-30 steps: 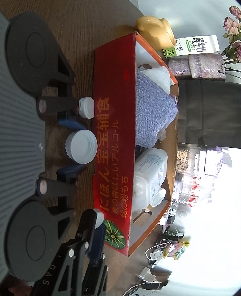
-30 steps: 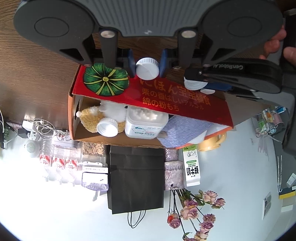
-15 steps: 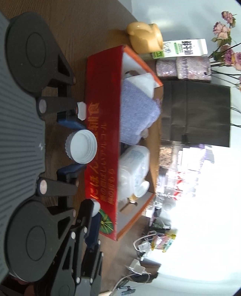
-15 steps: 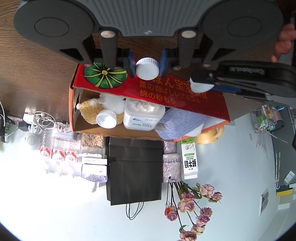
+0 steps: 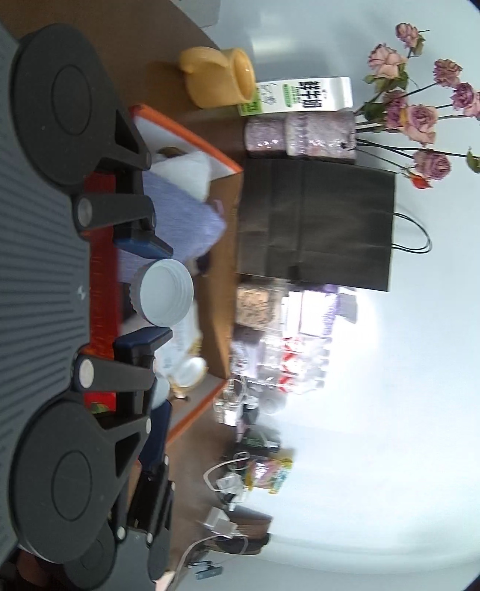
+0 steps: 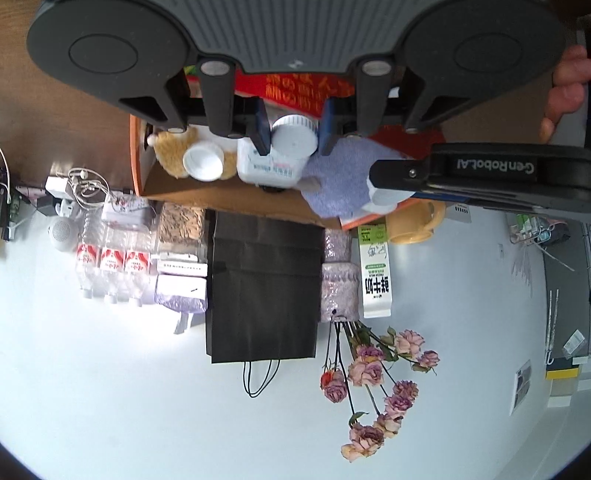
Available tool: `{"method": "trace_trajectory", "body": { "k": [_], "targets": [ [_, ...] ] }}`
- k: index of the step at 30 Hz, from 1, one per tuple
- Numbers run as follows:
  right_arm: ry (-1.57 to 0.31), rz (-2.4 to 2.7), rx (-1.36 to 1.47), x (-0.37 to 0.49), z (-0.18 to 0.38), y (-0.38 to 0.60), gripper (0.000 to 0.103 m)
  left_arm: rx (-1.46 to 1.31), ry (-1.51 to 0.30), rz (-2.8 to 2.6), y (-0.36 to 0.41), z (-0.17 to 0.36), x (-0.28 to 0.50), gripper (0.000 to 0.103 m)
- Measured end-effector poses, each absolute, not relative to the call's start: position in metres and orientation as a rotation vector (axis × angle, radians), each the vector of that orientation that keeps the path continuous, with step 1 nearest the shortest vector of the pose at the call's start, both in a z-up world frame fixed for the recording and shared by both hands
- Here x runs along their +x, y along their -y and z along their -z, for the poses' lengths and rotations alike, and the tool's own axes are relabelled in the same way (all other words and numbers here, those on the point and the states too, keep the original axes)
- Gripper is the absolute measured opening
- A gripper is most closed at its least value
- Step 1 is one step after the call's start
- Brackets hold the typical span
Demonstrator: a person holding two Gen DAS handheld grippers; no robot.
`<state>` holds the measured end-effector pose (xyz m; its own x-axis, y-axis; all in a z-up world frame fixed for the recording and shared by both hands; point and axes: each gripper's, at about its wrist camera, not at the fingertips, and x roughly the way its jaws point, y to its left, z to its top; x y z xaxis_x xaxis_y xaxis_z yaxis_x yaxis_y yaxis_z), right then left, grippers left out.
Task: Organize objects
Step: 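Carry both white caps over the box with both grippers, then lower the caps into the box and open both grippers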
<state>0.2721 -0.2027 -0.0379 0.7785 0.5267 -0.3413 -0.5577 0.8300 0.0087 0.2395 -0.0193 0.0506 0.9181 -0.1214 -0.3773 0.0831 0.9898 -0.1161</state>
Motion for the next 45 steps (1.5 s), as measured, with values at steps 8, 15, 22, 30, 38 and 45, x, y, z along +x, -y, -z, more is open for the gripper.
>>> {"method": "trace_trajectory", "body": {
  "k": [8, 15, 22, 30, 38, 45],
  "targets": [
    [-0.308, -0.566, -0.094, 0.309, 0.017, 0.182, 0.027, -0.132, -0.344, 0.098, 0.01, -0.067, 0.274, 0.04],
    [-0.301, -0.538, -0.087, 0.35, 0.01, 0.17, 0.027, -0.142, -0.311, 0.079, 0.0, -0.074, 0.306, 0.04],
    [-0.36, -0.507, -0.084, 0.384, 0.02, 0.159, 0.027, -0.144, -0.334, 0.075, -0.005, -0.067, 0.337, 0.04],
    [-0.396, -0.512, -0.085, 0.394, 0.032, 0.16, 0.027, -0.128, -0.381, 0.074, -0.006, -0.053, 0.351, 0.041],
    [-0.408, -0.494, -0.095, 0.392, 0.036, 0.165, 0.082, -0.12, -0.371, 0.002, -0.016, -0.054, 0.347, 0.103],
    [-0.403, -0.467, -0.079, 0.391, 0.035, 0.173, 0.103, -0.128, -0.373, -0.016, -0.019, -0.055, 0.347, 0.103]
  ]
}}
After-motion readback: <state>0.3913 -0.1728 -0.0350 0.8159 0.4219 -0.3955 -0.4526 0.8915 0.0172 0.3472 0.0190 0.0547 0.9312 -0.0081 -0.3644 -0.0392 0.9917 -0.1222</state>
